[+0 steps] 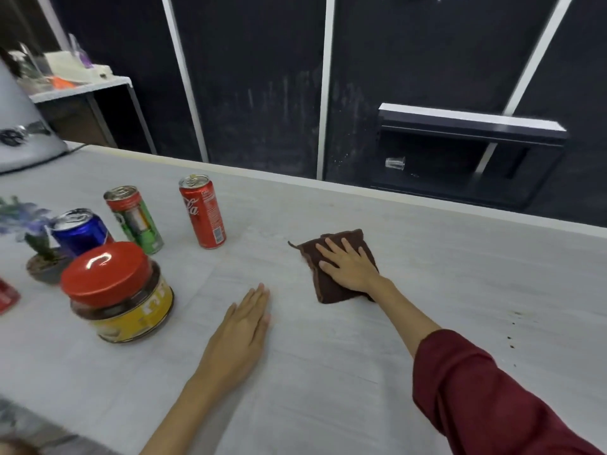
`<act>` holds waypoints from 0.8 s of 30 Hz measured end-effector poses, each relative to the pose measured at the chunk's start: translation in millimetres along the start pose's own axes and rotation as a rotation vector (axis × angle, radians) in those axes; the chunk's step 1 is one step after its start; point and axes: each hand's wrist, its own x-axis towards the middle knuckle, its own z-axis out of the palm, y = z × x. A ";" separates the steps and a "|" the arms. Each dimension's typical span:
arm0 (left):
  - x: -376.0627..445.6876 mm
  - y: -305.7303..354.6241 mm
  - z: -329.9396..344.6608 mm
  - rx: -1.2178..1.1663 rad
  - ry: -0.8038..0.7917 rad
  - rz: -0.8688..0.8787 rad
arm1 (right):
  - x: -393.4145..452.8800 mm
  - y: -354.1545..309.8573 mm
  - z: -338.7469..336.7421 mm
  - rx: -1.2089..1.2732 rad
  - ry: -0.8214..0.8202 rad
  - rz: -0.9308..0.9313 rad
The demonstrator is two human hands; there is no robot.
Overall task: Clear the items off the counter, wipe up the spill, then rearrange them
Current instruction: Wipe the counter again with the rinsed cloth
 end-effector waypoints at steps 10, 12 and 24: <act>-42.8 -47.7 -23.6 0.069 0.094 -0.156 | -55.7 -97.4 44.4 -0.106 -0.005 -0.399; -42.3 -46.6 -23.3 0.062 0.092 -0.150 | -87.0 -81.4 46.0 -0.115 0.004 -0.438; -23.1 -5.5 9.8 0.152 -0.007 0.020 | -132.3 -25.1 38.9 -0.046 0.081 -0.102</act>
